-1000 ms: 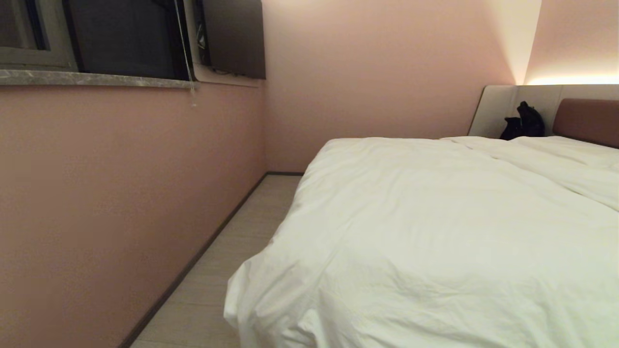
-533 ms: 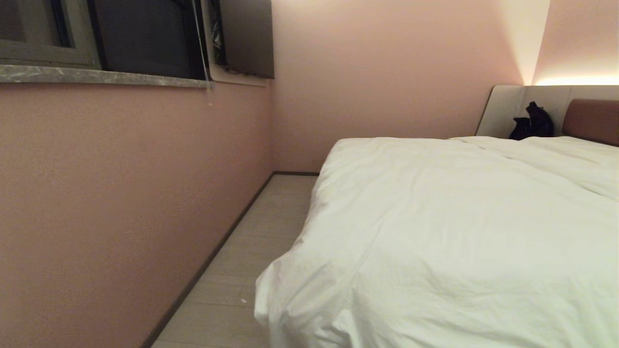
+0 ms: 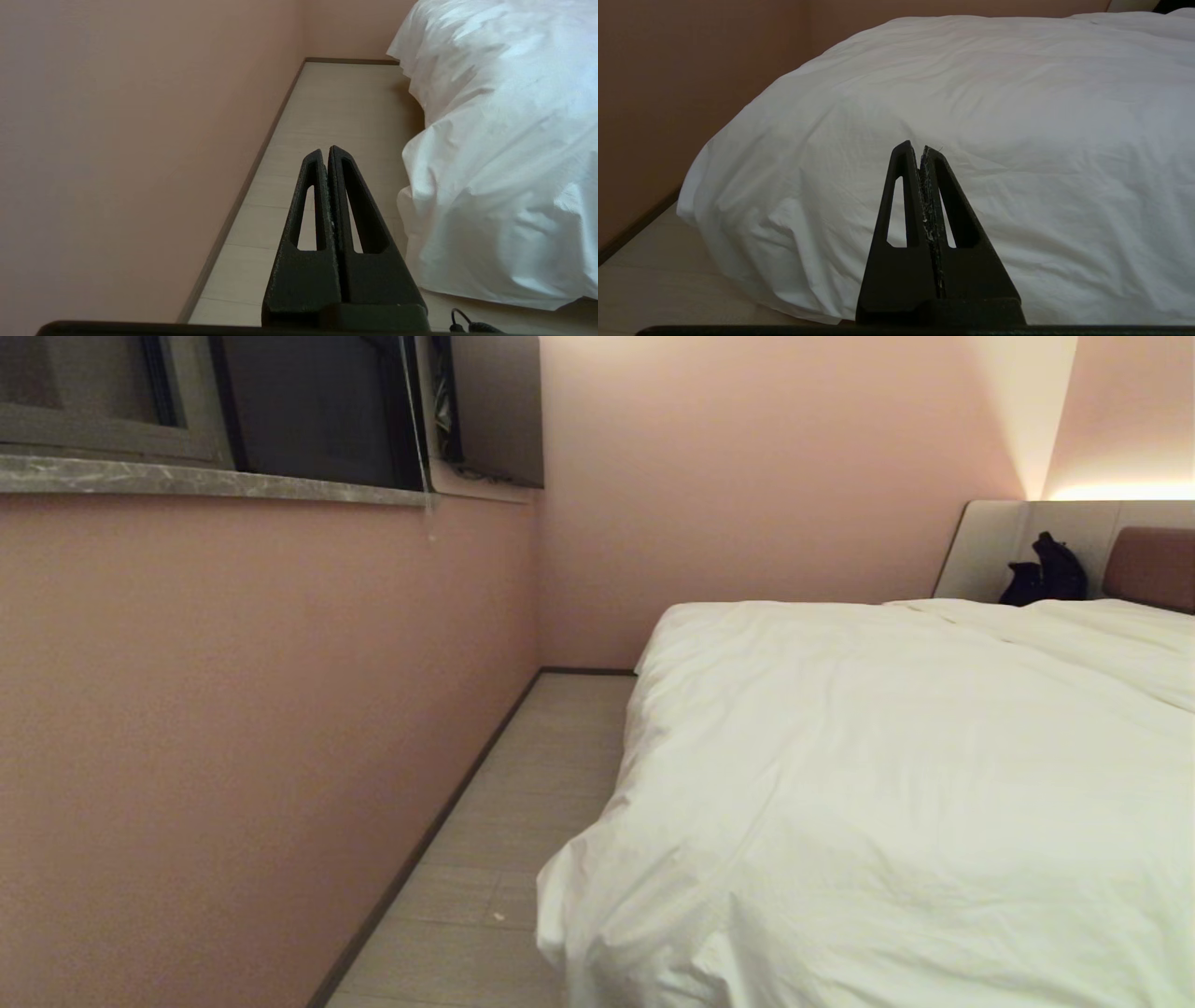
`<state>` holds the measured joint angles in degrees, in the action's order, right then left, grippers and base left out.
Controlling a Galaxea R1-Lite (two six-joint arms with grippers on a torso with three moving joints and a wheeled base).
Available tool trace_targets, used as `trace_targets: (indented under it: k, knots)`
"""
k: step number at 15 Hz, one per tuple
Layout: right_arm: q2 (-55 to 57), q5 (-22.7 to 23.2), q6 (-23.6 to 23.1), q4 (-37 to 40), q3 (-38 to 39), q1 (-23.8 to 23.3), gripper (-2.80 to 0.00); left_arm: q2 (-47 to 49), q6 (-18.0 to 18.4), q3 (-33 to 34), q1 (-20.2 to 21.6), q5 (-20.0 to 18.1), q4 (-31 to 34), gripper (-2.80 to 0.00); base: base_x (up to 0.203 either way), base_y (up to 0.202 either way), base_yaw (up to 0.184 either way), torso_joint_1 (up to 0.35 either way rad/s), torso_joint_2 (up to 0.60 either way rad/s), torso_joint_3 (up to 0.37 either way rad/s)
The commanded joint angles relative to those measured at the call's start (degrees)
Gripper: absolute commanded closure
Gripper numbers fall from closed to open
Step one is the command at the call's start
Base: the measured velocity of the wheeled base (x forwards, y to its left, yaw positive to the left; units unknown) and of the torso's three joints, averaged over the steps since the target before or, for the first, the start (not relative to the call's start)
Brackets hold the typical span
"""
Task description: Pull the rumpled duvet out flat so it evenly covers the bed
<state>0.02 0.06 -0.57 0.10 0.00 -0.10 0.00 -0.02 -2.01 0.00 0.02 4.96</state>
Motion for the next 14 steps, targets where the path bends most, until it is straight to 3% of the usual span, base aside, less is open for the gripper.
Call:
trace_targets:
  k: [1,4,11,14]
  knots:
    - [-0.02,0.03,-0.04,-0.01,0.00,0.01,0.00,0.00,0.11,0.08,0.00,0.33,0.05,0.00,0.000,0.000,0.000,0.000,0.00,0.000]
    - [-0.02,0.03,-0.04,-0.01,0.00,0.01,0.00,0.00,-0.42,0.08,0.00,0.24,0.05,0.00,-0.071,0.001,-0.001,0.007,0.00,0.002]
    - [-0.02,0.03,-0.04,-0.01,0.00,0.01,0.00,0.00,-0.43,-0.01,0.00,0.08,0.05,0.00,-0.189,0.000,0.001,0.002,0.00,0.003]
    - [-0.02,0.03,-0.04,-0.01,0.00,0.01,0.00,0.00,-0.42,-0.01,0.00,0.15,0.05,0.00,-0.033,0.000,0.000,-0.005,0.00,0.000]
